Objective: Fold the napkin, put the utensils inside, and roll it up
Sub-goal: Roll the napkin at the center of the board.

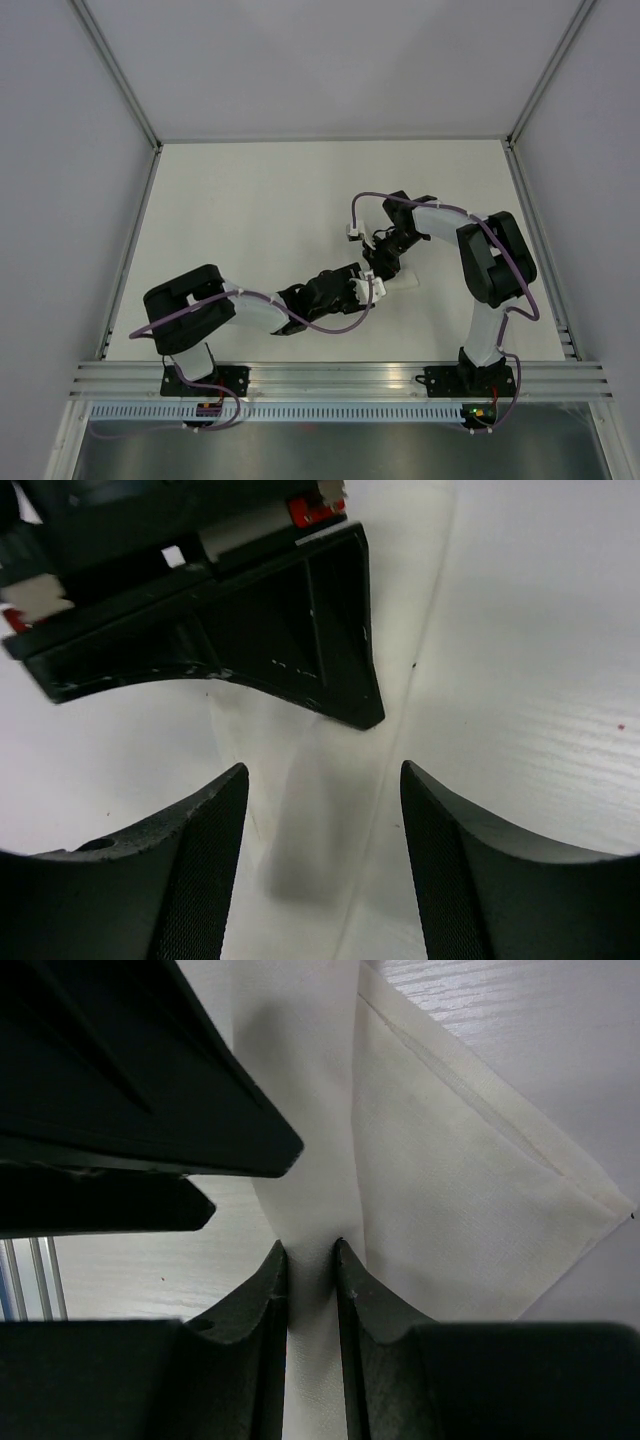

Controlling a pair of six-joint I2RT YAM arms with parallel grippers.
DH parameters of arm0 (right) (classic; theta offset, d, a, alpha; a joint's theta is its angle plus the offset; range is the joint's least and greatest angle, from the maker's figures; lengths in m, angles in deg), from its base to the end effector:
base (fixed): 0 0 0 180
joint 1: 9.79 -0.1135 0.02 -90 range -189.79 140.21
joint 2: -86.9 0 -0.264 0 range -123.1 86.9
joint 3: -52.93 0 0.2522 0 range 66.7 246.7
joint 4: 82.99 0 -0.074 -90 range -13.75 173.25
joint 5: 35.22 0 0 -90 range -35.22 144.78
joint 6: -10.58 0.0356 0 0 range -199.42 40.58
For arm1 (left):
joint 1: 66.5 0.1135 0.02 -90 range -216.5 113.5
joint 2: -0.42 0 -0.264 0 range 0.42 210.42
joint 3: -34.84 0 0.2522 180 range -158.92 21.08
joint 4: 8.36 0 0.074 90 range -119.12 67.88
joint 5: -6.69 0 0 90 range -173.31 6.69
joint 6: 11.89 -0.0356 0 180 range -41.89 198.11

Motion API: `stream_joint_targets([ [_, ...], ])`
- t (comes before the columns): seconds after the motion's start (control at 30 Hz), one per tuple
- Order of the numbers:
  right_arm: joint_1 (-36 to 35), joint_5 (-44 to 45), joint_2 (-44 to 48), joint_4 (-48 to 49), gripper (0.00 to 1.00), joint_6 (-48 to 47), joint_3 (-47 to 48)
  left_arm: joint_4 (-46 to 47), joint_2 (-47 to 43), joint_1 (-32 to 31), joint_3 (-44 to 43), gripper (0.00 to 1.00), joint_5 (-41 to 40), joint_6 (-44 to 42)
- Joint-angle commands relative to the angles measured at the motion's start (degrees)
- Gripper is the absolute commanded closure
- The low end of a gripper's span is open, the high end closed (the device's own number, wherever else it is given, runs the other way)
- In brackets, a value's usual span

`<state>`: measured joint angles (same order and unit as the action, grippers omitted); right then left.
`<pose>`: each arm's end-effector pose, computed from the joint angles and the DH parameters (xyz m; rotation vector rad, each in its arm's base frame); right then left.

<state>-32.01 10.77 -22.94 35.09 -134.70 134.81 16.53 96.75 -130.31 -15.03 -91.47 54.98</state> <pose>0.2985 0.1487 0.1440 -1.7089 2.1274 1.0564 0.1477 -0.2889 0.1529 1.2765 1.4844 -0.3314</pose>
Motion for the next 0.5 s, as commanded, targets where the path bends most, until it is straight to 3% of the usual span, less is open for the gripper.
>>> stream_joint_targets([
  [0.0, -0.7, 6.2, -5.1, -0.1, 0.89, -2.5, -2.6, -1.2, 2.7, -0.4, -2.6, 0.33, -2.1, -9.7],
  [0.37, -0.5, 6.8, -6.4, 0.1, 0.89, -2.5, -2.6, -3.7, 9.8, -0.6, -5.4, 0.31, -3.2, -14.6],
  [0.47, -0.5, 6.9, -6.5, -0.1, 0.90, -2.6, -2.5, -7.1, 10.7, -0.6, -6.5, 0.35, -2.3, -15.2],
])
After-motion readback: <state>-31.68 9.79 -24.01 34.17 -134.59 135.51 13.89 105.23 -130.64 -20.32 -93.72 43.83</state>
